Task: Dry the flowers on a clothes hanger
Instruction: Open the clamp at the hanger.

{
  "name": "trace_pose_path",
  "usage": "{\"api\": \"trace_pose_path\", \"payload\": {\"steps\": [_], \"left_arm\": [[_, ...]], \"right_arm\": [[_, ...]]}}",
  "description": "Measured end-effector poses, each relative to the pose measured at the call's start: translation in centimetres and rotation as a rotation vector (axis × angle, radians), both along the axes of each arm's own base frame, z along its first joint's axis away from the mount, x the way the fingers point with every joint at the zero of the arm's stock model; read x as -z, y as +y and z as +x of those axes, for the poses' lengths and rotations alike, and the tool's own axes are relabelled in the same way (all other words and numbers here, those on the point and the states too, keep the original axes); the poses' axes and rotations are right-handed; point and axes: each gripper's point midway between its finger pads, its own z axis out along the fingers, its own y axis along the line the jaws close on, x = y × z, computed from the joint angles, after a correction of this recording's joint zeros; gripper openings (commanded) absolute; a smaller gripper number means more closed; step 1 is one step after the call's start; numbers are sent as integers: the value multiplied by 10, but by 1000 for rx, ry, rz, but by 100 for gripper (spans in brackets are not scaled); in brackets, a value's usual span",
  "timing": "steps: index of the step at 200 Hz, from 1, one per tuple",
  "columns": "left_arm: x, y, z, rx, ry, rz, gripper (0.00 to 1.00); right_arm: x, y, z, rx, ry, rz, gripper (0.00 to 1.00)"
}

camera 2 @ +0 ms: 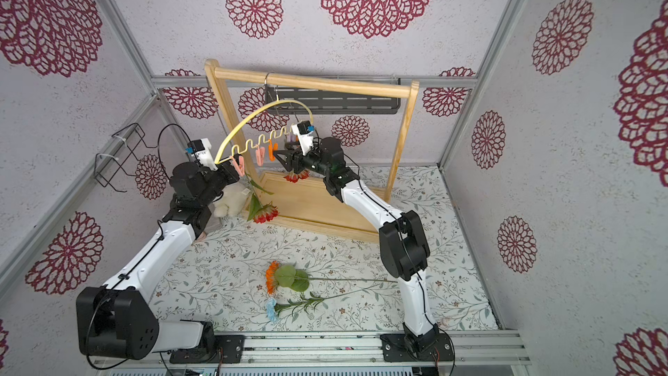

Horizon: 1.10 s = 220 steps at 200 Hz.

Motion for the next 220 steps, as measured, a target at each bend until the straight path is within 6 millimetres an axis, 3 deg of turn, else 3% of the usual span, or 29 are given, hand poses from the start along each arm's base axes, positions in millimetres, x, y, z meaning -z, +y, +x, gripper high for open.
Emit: {"api": "trace_pose_path", "payload": {"steps": [60,113,175,220], "left_arm": [[7,-15,15,19,-25,-5,0],[7,-21,30,21,-50,-15,0],[1,-35,40,47,-81,-55,0],[-2,-43,40,65,-91,-92,0]], "right_arm": [[-5,12,9,-11,-14,18,67],[-3,18,11,-15,5,18,50],[-7,18,11,-16,11,19,56],[-8,18,11,-15,13,16,38]]}}
